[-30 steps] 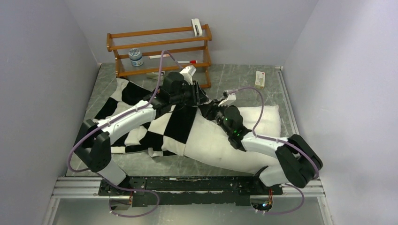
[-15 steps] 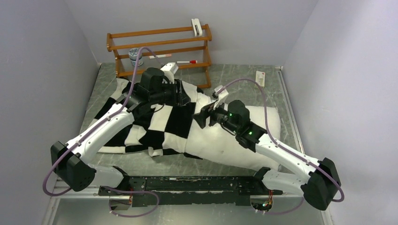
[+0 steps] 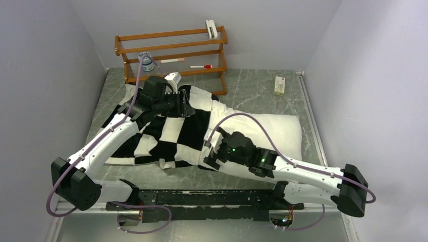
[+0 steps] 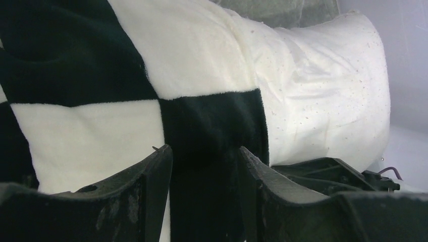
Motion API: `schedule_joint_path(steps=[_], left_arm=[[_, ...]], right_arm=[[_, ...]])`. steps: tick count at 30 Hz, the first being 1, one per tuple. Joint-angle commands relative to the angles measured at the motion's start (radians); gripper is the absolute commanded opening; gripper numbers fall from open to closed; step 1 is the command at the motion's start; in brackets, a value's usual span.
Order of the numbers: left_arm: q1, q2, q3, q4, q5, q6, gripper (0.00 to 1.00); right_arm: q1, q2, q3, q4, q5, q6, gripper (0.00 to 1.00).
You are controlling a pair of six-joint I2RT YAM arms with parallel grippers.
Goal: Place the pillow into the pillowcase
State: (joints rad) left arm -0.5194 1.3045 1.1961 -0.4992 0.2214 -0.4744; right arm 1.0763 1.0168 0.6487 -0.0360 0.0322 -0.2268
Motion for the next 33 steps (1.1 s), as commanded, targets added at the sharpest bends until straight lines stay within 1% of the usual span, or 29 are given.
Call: schedule_joint_path(steps=[1, 3, 5, 6, 7, 8, 9, 10, 11, 12, 14, 16, 18, 22, 23, 25, 28, 33], left_arm=[[0.019, -0.034, 0.002, -0.026, 0.034, 0.023, 0.55], [0.022, -0.037, 0.002, -0.036, 0.026, 0.037, 0.54], [0.022, -0.041, 0.001, -0.040, 0.033, 0.069, 0.54], [0.022, -0.044, 0.002, -0.045, 0.029, 0.082, 0.53], [0.022, -0.049, 0.004, -0.053, 0.018, 0.093, 0.53], [0.022, -0.057, 0.007, -0.061, 0.008, 0.098, 0.53], [0.022, -0.065, 0.010, -0.067, 0.004, 0.101, 0.53], [0.022, -0.077, 0.014, -0.071, 0.003, 0.101, 0.53], [0.021, -0.088, 0.013, -0.069, 0.008, 0.096, 0.52], [0.020, -0.102, 0.004, -0.061, 0.017, 0.087, 0.52], [0.017, -0.129, -0.014, -0.056, 0.019, 0.071, 0.52], [0.007, -0.155, -0.043, -0.058, 0.007, 0.047, 0.51], [-0.037, -0.183, -0.079, -0.047, -0.028, 0.016, 0.50], [-0.215, -0.209, -0.117, -0.070, -0.211, -0.055, 0.50], [-0.258, -0.209, -0.124, -0.078, -0.288, -0.071, 0.50], [-0.326, -0.205, -0.143, -0.089, -0.386, -0.099, 0.51], [-0.391, -0.188, -0.157, -0.108, -0.509, -0.135, 0.52], [-0.462, -0.154, -0.178, -0.085, -0.653, -0.155, 0.55]], right_arm=[[0.024, 0.068, -0.036, 0.021, 0.087, -0.136, 0.94], [0.025, 0.106, -0.041, 0.032, 0.089, -0.161, 0.92], [0.027, 0.151, -0.032, 0.064, 0.128, -0.165, 0.88], [0.025, 0.172, -0.025, 0.088, 0.141, -0.157, 0.82], [0.014, 0.193, -0.016, 0.105, 0.130, -0.155, 0.74], [0.001, 0.213, 0.002, 0.122, 0.115, -0.138, 0.61], [-0.010, 0.238, 0.026, 0.141, 0.105, -0.111, 0.39], [-0.017, 0.251, 0.047, 0.162, 0.083, -0.086, 0.21], [-0.024, 0.258, 0.068, 0.195, 0.072, -0.059, 0.06], [-0.032, 0.262, 0.075, 0.239, 0.068, -0.024, 0.00], [-0.072, 0.266, 0.078, 0.336, 0.008, 0.056, 0.00], [-0.143, 0.282, 0.077, 0.429, -0.091, 0.147, 0.00], [-0.186, 0.311, 0.088, 0.497, -0.139, 0.218, 0.00], [-0.242, 0.355, 0.123, 0.540, -0.149, 0.354, 0.00], [-0.255, 0.362, 0.127, 0.554, -0.160, 0.382, 0.00], [-0.271, 0.376, 0.138, 0.578, -0.183, 0.425, 0.00], [-0.280, 0.395, 0.157, 0.577, -0.188, 0.447, 0.00], [-0.290, 0.395, 0.136, 0.615, -0.193, 0.495, 0.00]])
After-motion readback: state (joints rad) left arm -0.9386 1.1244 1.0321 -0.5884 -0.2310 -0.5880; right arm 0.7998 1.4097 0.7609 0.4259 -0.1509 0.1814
